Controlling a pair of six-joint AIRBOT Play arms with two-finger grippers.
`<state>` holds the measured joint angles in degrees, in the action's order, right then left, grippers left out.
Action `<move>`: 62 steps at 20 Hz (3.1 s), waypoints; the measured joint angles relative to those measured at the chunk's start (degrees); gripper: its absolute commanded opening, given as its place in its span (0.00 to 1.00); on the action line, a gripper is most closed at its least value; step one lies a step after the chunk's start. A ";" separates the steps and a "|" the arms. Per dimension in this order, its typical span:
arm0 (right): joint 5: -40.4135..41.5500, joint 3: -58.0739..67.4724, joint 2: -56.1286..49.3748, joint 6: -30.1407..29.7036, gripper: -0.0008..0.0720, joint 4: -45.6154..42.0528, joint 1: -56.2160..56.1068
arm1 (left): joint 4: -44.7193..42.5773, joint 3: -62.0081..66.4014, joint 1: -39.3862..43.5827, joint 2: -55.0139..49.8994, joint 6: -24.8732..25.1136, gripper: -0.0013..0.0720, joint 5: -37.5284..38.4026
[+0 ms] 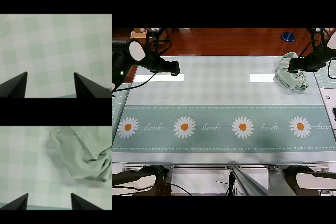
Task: Fold the shirts.
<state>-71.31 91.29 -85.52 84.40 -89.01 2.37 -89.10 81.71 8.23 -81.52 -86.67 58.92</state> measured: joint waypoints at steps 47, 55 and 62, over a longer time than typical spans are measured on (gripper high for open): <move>25.42 0.00 -13.79 8.28 0.84 -4.17 10.14 | 0.22 8.20 -0.02 -2.95 0.00 0.99 0.09; 28.87 0.13 -22.67 8.07 0.06 8.09 11.41 | 0.46 9.18 -0.02 -2.10 0.00 0.99 1.53; 29.81 0.13 -10.97 0.52 0.06 16.50 11.43 | 0.63 14.97 0.04 0.85 0.02 0.99 3.08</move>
<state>-41.50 91.42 -96.49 84.93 -72.51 13.80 -88.47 96.68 8.27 -80.66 -86.65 62.00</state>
